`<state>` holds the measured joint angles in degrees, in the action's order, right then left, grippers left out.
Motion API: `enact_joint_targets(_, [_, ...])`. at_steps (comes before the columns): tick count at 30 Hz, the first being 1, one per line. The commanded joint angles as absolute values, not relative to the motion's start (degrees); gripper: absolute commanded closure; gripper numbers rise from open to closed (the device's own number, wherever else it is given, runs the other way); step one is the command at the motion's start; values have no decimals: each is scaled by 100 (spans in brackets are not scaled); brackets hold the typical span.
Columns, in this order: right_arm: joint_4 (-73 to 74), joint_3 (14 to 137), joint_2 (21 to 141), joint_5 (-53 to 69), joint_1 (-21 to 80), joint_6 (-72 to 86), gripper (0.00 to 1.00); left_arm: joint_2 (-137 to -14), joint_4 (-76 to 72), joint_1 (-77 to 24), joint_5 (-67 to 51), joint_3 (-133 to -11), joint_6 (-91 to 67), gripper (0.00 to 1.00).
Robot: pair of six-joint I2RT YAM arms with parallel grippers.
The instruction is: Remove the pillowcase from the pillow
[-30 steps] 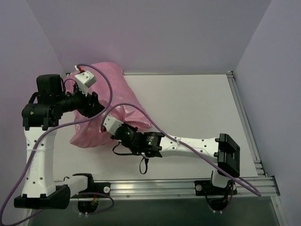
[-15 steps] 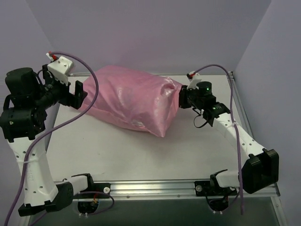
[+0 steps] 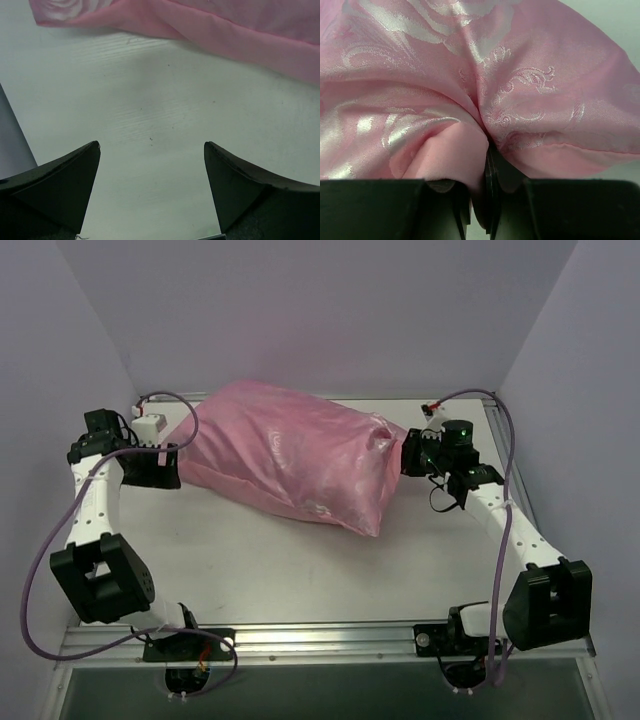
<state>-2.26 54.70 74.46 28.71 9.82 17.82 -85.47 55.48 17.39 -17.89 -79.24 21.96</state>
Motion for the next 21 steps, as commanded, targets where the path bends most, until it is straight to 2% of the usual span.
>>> enact_joint_targets(1, [-457, 5888, 7374, 2734, 861, 1706, 100, -8840, 4607, 1723, -1977, -8270, 2057, 6])
enact_joint_targets(8, [-606, 6187, 8040, 2513, 485, 1424, 100, -9957, 3938, 1767, -2004, -8894, 1301, 6])
enact_joint_targets(18, [-650, 6855, 9105, 2689, 378, 932, 100, -11003, 3805, 1626, -2179, -9114, 1696, 6])
enact_joint_targets(20, [-703, 6890, 9202, 2724, 369, 940, 100, -11074, 3631, 1617, -2389, -8922, 1731, 2])
enact_joint_targets(21, [-738, 6882, 9220, 2733, 369, 949, 100, -11074, 3525, 1617, -2425, -8843, 1731, 7])
